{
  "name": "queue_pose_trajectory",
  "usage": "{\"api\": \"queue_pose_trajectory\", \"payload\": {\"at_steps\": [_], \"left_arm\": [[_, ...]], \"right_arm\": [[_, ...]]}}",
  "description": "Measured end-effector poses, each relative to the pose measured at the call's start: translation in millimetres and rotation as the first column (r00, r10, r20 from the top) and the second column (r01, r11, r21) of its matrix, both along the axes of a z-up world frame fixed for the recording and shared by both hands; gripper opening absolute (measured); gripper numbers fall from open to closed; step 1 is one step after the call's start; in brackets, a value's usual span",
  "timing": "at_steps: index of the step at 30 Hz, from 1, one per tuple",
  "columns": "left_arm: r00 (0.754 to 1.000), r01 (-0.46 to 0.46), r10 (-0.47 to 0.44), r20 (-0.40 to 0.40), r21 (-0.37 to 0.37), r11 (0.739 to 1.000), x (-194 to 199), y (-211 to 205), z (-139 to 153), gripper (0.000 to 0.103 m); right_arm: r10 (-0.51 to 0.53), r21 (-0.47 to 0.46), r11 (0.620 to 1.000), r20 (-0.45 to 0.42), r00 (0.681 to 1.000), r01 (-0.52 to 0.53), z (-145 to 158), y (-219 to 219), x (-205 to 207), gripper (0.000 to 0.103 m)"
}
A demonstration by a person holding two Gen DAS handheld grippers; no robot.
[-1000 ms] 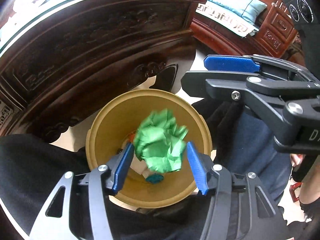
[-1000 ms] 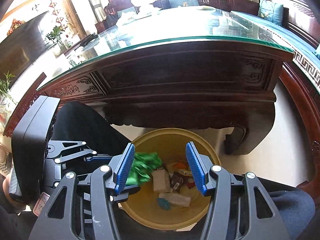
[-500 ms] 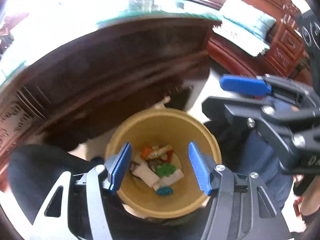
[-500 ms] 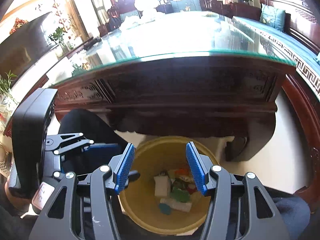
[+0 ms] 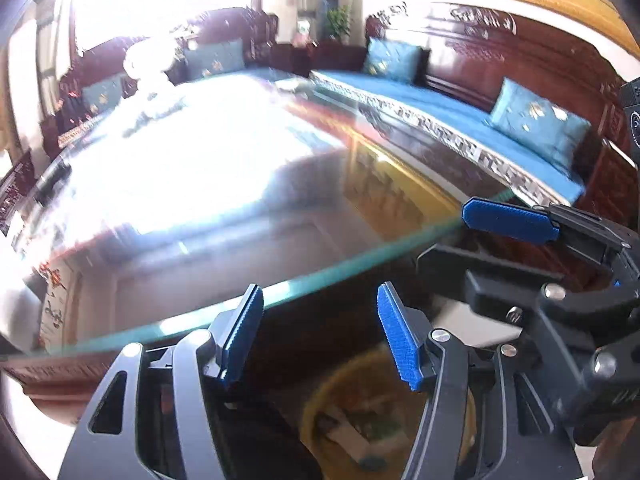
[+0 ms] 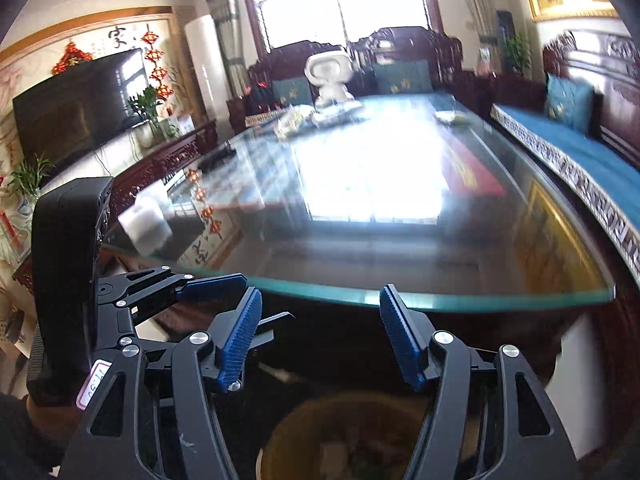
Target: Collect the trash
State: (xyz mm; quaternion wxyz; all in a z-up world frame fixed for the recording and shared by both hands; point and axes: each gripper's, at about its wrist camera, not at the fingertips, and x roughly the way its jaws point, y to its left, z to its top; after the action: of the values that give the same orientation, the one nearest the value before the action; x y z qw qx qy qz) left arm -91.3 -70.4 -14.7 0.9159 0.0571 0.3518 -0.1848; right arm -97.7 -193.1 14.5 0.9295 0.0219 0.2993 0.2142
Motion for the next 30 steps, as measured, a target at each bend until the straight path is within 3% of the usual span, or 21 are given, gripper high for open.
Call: {"api": "queue_pose_trajectory", "payload": {"at_steps": [4,10,22,30], "left_arm": [[0.995,-0.076,0.075,0.059,0.016,0.997,35.4,10.2,20.8,0.06],[0.981,-0.177,0.175,0.079,0.017,0.984,96.1,29.9,33.6,0.063],[0.947,-0.322,0.322,-0.002,0.037,0.946,204.4,58.9,5.0,0.064],[0.932,-0.356,0.358,-0.054,0.041,0.933,237.1,65.4,-13.5,0.064]], "right_arm": [[0.009,0.01,1.0,0.017,1.0,-0.009,13.2,9.8,39.7,0.062],[0.015,0.013,1.0,0.027,1.0,-0.015,21.5,21.1,96.1,0.065],[-0.031,-0.031,0.999,-0.03,0.999,0.03,-6.0,36.8,201.3,0.071],[-0.045,-0.046,0.998,-0.077,0.996,0.042,-26.9,34.3,237.2,0.073]]}}
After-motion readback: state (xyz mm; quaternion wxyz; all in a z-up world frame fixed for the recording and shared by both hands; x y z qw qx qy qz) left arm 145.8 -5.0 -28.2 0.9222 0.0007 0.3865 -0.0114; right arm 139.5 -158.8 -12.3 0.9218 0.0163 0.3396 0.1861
